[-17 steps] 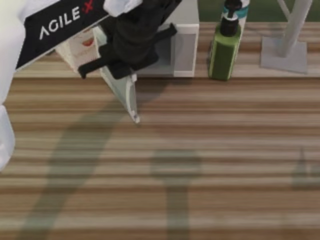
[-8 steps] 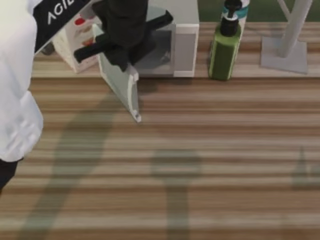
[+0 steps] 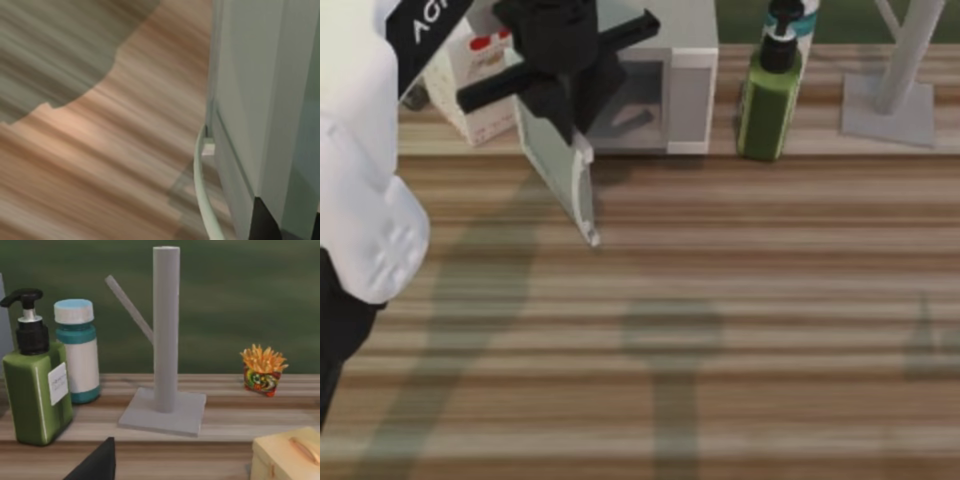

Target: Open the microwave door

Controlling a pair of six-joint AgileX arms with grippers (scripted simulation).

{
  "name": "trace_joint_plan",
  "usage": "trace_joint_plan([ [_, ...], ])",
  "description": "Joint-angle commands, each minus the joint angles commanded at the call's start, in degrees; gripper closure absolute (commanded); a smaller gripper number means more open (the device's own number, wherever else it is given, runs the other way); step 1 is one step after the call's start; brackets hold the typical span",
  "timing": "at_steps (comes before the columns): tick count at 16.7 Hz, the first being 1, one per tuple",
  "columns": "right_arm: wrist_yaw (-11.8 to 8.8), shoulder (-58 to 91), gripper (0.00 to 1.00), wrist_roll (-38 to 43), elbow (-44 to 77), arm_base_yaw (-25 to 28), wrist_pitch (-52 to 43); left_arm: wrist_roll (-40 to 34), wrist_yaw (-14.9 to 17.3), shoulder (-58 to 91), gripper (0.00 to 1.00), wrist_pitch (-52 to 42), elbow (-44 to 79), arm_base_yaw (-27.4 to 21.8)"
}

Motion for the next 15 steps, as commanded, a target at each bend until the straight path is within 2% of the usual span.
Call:
trace_joint_plan([
  [5, 0.00, 0.00, 0.00, 0.00, 0.00, 0.00, 0.00, -0.10, -0.06, 0.01, 1.00, 0.73, -0.57, -0.18],
  [15, 0.00, 0.00, 0.00, 0.00, 0.00, 0.00, 0.00, 0.00, -0.05, -4.29, 1.00, 8.40, -12.68, 0.05],
])
